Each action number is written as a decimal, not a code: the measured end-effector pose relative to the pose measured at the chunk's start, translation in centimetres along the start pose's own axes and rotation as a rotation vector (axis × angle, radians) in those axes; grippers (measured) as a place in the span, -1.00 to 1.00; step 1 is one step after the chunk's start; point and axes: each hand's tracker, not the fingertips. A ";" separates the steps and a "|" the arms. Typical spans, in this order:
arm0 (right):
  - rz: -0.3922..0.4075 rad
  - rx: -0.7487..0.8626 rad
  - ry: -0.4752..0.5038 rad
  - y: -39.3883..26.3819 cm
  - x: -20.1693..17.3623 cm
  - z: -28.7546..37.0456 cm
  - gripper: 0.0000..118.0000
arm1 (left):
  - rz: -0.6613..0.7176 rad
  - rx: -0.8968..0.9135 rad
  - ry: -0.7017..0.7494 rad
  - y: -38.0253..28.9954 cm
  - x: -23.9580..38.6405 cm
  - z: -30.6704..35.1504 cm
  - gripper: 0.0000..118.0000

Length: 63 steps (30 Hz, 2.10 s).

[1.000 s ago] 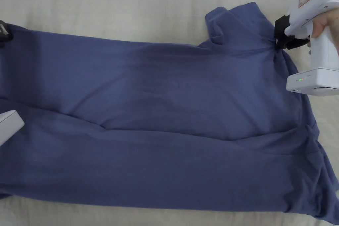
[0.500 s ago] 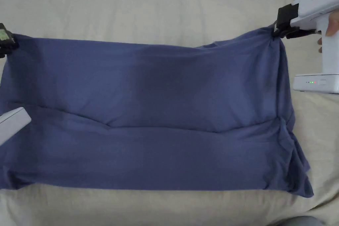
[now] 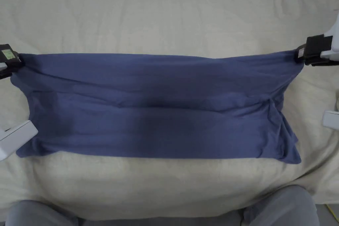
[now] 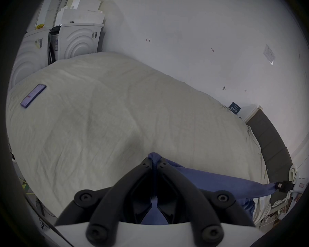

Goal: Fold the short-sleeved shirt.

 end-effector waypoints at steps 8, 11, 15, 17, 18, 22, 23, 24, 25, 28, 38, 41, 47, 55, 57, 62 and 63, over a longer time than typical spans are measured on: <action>-0.076 -0.061 -0.007 -7.7 1.6 0.2 -0.99 | 0.021 -0.050 0.016 -4.6 -3.1 1.6 -0.98; -0.078 -0.085 -0.053 -10.2 2.0 -0.8 -0.99 | -0.003 -0.086 0.049 -6.8 -3.7 1.1 -0.98; -0.113 -0.146 -0.076 -12.7 2.7 -2.8 -0.99 | -0.028 -0.146 0.097 -8.9 -4.2 0.0 -0.98; -0.119 -0.157 -0.087 -13.6 2.8 -3.5 -0.99 | -0.039 -0.170 0.114 -9.5 -4.4 -0.4 -0.98; -0.118 -0.166 -0.093 -14.0 2.7 -3.8 -0.99 | -0.052 -0.185 0.122 -9.8 -4.5 -0.5 -0.98; -0.121 -0.185 -0.112 -15.0 2.5 -4.7 -0.99 | -0.049 -0.194 0.132 -10.5 -4.9 -0.4 -0.97; -0.116 -0.188 -0.116 -15.2 2.4 -4.9 -0.99 | -0.041 -0.196 0.131 -10.5 -5.0 -0.4 -0.95; -0.107 -0.190 -0.123 -15.4 2.3 -5.0 -0.98 | -0.036 -0.196 0.132 -10.6 -5.0 -0.4 -0.85; -0.106 -0.185 -0.128 -15.6 2.3 -5.0 -0.98 | -0.032 -0.194 0.132 -10.7 -5.0 -0.2 -0.72; -0.115 -0.156 -0.136 -16.1 1.3 -4.0 -0.66 | -0.113 -0.171 0.181 -10.7 -4.5 0.2 0.29; 0.048 0.275 -0.234 -12.0 -1.3 5.2 0.74 | -0.330 0.207 0.199 -6.2 -0.2 6.5 1.00; 0.047 0.456 -0.193 -11.4 -3.4 8.1 0.74 | -0.444 0.358 0.194 -6.4 2.6 7.8 1.00; 0.120 0.670 -0.173 -12.6 -7.1 8.6 0.77 | -0.510 0.455 0.126 -8.5 5.9 8.4 1.00; 0.115 0.695 -0.098 -15.4 -8.0 5.9 0.79 | -0.539 0.470 0.053 -12.5 7.5 8.6 0.63; 0.107 0.706 -0.095 -15.8 -8.1 5.8 0.79 | -0.545 0.464 0.040 -13.1 7.5 8.6 0.20; 0.115 0.689 -0.043 -16.3 -10.2 7.1 0.49 | -0.529 0.452 0.010 -13.9 7.6 8.7 -0.59; 0.115 0.684 -0.042 -16.3 -10.3 7.1 0.13 | -0.530 0.453 0.010 -14.0 7.7 8.7 -0.76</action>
